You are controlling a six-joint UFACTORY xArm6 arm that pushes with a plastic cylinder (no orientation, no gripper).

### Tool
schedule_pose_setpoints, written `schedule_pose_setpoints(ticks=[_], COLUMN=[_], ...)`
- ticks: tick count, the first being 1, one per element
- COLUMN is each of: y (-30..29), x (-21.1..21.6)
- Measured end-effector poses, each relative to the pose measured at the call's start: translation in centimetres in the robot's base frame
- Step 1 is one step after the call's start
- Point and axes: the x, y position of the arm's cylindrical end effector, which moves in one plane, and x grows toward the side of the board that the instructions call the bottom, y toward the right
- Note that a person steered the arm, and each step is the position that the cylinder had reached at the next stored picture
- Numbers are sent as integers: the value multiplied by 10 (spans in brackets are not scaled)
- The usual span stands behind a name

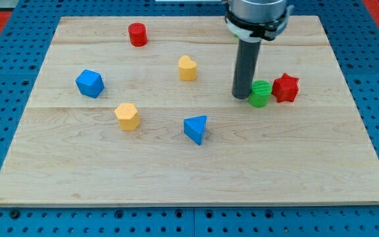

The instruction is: Push the green star closer to the green circle

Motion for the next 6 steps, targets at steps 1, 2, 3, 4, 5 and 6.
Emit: schedule_pose_setpoints(ticks=[1,2,3,4,5,6], y=[14,19,16,12,12,12], x=[0,0,6,11,11,10])
